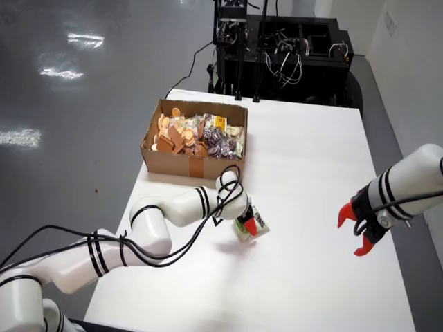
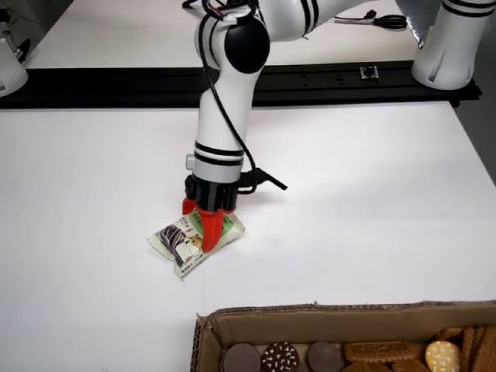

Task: Grasp a snack and put it in the bin.

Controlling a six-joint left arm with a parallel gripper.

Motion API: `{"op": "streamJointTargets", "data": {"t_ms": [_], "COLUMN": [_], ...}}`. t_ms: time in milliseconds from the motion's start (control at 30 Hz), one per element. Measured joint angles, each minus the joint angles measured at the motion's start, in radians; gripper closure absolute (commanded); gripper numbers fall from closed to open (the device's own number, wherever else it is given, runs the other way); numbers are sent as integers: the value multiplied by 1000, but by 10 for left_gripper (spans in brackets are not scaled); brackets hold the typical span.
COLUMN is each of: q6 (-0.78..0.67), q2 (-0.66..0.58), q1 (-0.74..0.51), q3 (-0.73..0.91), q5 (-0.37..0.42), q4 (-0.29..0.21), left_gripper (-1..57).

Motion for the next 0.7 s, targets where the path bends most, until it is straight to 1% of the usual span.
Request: {"op": "streamJointTargets", "data": {"t_ms": [700], "q6": [0], "q2": [20], "q1": [0], "q3": [-3], "q5": [-30], "q4": [3], "left_gripper": [130]}}
